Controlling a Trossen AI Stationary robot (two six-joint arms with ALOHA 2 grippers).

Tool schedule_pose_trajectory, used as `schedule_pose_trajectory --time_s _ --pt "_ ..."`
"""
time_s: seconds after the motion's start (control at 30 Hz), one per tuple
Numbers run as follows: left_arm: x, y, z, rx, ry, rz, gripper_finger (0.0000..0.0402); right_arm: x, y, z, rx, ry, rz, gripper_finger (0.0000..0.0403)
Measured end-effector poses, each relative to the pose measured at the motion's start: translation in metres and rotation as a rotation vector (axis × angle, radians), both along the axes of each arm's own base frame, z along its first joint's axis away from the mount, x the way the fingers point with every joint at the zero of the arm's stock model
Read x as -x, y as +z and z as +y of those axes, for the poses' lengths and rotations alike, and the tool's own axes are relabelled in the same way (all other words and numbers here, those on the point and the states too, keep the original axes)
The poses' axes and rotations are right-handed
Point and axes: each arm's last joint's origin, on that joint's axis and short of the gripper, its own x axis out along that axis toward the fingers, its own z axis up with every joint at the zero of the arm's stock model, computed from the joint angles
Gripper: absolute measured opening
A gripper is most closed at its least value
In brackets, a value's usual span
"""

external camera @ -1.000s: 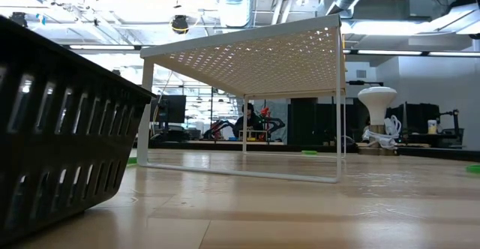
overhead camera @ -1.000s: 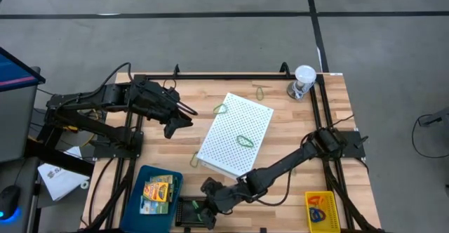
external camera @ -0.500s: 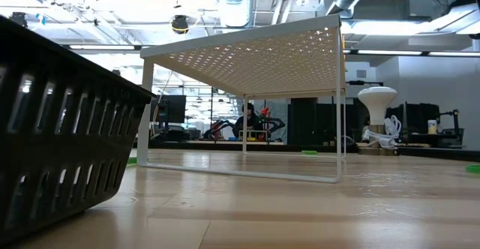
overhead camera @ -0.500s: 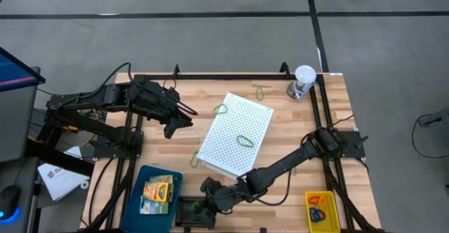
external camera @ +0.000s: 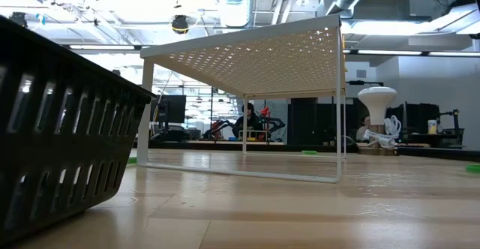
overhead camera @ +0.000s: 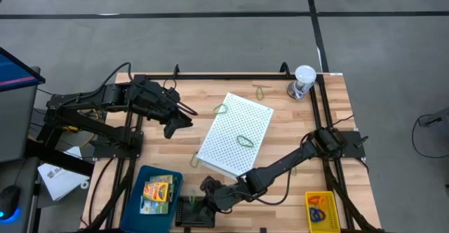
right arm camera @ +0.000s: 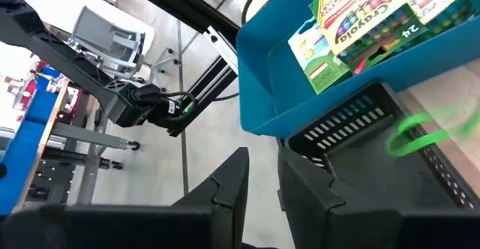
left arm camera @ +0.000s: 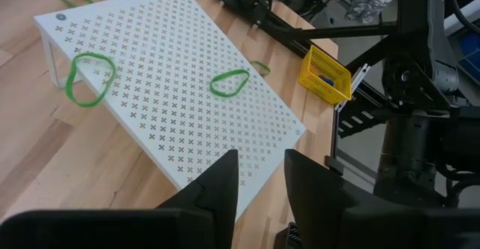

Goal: Pick & Place Office Desk Supplies
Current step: Put the green rubber band into the black bin

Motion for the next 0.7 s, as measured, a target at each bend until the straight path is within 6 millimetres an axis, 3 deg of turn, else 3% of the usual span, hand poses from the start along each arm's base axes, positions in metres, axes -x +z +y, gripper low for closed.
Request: schedule_pose_trajectory --time_s 0.47,0.7 --pt "0.000 0.000 0.000 0.000 0.000 0.004 0.0104 0.005 0.000 0.008 -0.002 -0.072 -0.007 0.0072" --pt "0.009 -0.011 0.000 0.001 -0.001 0.151 0.0104 0.009 0.000 0.013 0.004 -0.206 -0.029 0.0072"
